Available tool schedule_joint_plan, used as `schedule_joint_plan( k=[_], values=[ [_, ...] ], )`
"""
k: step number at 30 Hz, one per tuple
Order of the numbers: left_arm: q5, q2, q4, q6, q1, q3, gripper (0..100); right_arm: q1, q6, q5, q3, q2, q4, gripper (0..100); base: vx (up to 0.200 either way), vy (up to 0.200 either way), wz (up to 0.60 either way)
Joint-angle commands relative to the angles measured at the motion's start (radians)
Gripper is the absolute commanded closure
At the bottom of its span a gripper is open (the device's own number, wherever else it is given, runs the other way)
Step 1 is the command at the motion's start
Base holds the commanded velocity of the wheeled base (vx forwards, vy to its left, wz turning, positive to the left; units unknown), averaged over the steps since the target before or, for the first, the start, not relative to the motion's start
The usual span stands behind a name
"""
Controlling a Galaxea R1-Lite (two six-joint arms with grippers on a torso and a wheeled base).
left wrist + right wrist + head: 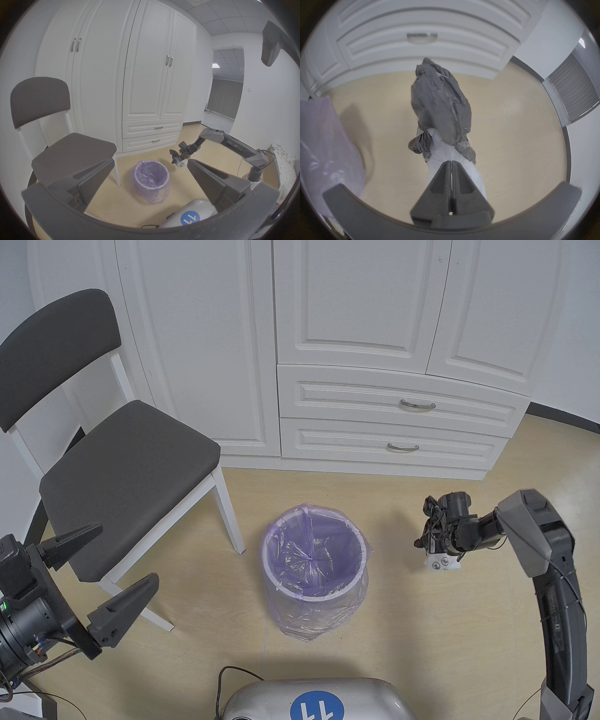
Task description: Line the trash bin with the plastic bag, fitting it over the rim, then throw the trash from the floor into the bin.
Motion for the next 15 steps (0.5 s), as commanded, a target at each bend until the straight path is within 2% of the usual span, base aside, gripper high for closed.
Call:
schedule_joint_plan(
  k=[1, 2, 4, 5, 7, 10, 15],
  values=[
    [0.002, -0.083, -0.006, 0.091, 0.000, -0.015, 0, 0.108, -0.110, 0.015, 0.682, -0.751, -0.315, 100, 0.000, 0.000, 0.00],
    [0.002, -0.090, -0.006, 0.090, 0.000, -0.031, 0, 0.147, -0.173, 0.017, 0.833, -0.906, -0.435, 100, 0.000, 0.000, 0.00],
    [0.002, -0.107, -0.004, 0.091, 0.000, -0.040, 0, 0.191, -0.255, 0.017, 0.983, -1.057, -0.561, 100, 0.000, 0.000, 0.00],
    [0.002, -0.107, -0.004, 0.091, 0.000, -0.041, 0, 0.194, -0.262, 0.017, 0.992, -1.066, -0.568, 100, 0.000, 0.000, 0.00],
    [0.002, -0.121, -0.004, 0.093, 0.000, -0.046, 0, 0.224, -0.372, 0.015, 1.136, -1.179, -0.692, 100, 0.000, 0.000, 0.00],
    [0.002, -0.127, -0.004, 0.093, 0.000, -0.051, 0, 0.243, -0.463, -0.003, 1.224, -1.241, -0.781, 100, 0.000, 0.000, 0.00],
    [0.002, -0.133, -0.004, 0.093, 0.000, -0.054, 0, 0.306, -0.486, -0.046, 1.251, -1.270, -0.860, 100, 0.000, 0.000, 0.00]
  ],
)
